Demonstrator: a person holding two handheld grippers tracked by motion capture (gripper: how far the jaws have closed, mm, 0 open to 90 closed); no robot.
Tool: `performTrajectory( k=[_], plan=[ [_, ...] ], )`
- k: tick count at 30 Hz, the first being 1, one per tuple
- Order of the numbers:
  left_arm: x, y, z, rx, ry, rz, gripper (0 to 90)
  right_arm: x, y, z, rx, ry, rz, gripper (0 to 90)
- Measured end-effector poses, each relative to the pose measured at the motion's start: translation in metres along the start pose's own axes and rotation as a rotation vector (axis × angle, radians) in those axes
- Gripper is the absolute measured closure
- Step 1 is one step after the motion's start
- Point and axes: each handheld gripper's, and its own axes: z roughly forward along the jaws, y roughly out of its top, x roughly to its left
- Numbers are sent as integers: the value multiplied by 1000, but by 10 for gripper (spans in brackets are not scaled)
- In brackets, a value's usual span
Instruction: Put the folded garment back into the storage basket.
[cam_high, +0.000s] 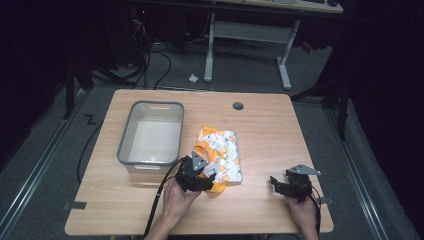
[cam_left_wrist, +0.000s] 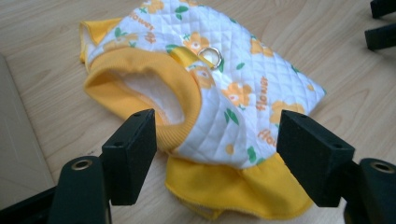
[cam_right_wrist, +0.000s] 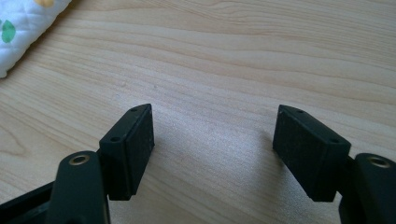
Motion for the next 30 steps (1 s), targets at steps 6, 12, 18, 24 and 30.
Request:
performTrajectory(
  k=[6, 12, 18, 24, 30],
  plan=[
    [4, 10, 10, 12, 13, -37, 281, 0, 0, 0, 0, 0, 0, 296],
    [6, 20, 18, 23, 41, -29, 278, 0, 0, 0, 0, 0, 0, 296],
    [8, 29, 26, 26, 42, -41, 273, 0, 0, 0, 0, 0, 0, 295],
    [14, 35, 38, 38, 52, -71, 255, 0, 0, 0, 0, 0, 0, 295],
    [22, 33, 52, 66, 74, -121, 244, 0, 0, 0, 0, 1, 0, 295]
  ],
)
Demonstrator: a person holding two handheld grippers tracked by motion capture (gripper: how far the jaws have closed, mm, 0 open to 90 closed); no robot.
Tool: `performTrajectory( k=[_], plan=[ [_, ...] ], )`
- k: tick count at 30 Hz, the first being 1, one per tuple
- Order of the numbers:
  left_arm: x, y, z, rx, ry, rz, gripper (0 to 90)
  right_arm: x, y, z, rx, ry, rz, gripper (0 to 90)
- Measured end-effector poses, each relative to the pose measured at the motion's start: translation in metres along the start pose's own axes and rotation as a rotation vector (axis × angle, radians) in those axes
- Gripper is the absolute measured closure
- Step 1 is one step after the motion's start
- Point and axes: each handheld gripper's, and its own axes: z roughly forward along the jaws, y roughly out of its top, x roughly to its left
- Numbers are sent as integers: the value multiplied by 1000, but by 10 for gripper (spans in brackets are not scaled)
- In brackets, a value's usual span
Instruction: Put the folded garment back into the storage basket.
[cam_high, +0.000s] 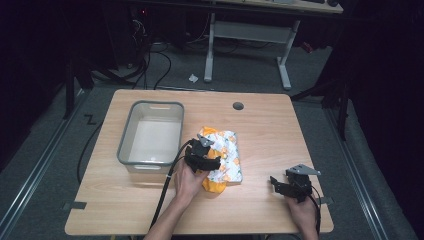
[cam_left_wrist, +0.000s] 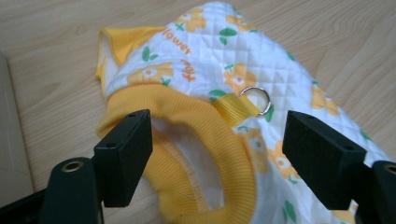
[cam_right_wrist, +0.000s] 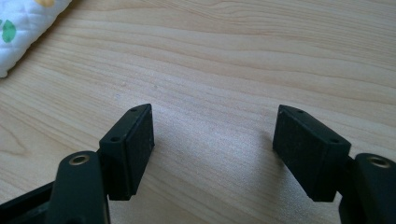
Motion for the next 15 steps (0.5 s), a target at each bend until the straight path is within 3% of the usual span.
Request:
performTrajectory(
  k=[15],
  plan=[
    [7, -5, 26, 83, 23, -29, 228, 0, 0, 0, 0, 0, 0, 295]
  ],
)
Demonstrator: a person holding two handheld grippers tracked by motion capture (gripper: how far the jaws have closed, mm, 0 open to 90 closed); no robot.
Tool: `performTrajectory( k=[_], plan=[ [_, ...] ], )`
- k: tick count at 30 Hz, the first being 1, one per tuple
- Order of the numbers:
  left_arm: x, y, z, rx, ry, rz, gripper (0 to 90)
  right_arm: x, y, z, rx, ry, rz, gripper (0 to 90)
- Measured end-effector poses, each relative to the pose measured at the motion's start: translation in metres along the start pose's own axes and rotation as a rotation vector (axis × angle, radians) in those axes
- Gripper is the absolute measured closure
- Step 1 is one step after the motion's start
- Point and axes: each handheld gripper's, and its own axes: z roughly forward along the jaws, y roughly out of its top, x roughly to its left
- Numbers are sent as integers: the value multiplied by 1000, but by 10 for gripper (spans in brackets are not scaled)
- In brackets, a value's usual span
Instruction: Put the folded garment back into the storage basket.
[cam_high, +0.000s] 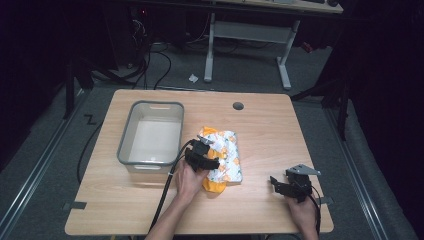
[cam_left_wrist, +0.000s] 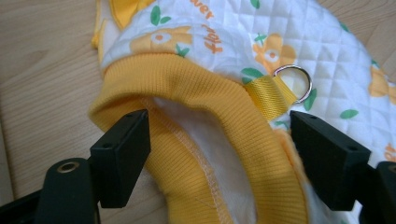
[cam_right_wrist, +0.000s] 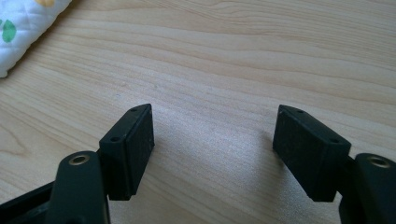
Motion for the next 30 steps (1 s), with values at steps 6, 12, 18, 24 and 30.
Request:
performTrajectory(
  k=[6, 12, 18, 24, 30],
  plan=[
    [3, -2, 9, 37, -8, -20, 198, 0, 0, 0, 0, 0, 0, 296],
    [2, -1, 9, 40, -9, -7, 210, 0, 0, 0, 0, 0, 0, 295],
    [-2, -1, 6, 31, -51, 24, 422, 0, 0, 0, 0, 0, 0, 295],
    [-2, -1, 5, 24, -99, 29, 617, 0, 0, 0, 0, 0, 0, 295],
    [-2, -1, 4, 24, -123, 19, 712, 0, 0, 0, 0, 0, 0, 295]
  ],
)
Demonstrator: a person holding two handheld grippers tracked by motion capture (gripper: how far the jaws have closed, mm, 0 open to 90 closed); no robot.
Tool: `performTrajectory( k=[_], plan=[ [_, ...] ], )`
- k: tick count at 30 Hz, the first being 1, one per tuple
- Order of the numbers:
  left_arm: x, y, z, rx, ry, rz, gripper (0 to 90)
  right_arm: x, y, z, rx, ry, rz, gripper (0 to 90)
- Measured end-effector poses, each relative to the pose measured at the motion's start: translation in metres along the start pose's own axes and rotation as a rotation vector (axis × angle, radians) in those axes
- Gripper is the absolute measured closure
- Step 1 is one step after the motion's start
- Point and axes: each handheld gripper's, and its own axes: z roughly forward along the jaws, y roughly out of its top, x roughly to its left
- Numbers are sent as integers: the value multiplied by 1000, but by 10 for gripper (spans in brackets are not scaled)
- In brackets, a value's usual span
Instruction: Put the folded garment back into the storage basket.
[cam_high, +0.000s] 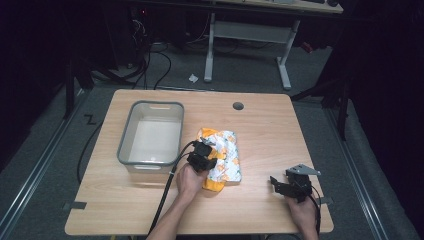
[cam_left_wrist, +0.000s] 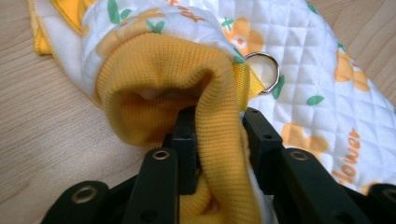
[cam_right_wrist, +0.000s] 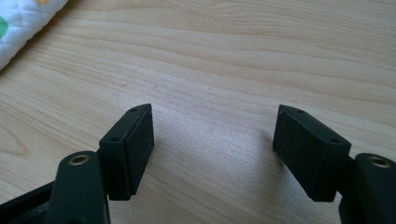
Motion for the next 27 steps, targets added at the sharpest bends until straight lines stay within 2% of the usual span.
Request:
performTrajectory(
  k=[5, 14, 24, 27],
  plan=[
    [-3, 1, -5, -23, -8, 24, 729, 0, 0, 0, 0, 0, 0, 295],
    [-6, 2, -19, -53, -29, 41, 737, 0, 0, 0, 0, 0, 0, 295],
    [-12, 10, -50, -116, -67, 84, 739, 0, 0, 0, 1, 1, 0, 294],
    [-12, 11, -56, -133, -86, 78, 739, 0, 0, 0, 1, 1, 0, 294]
  ],
)
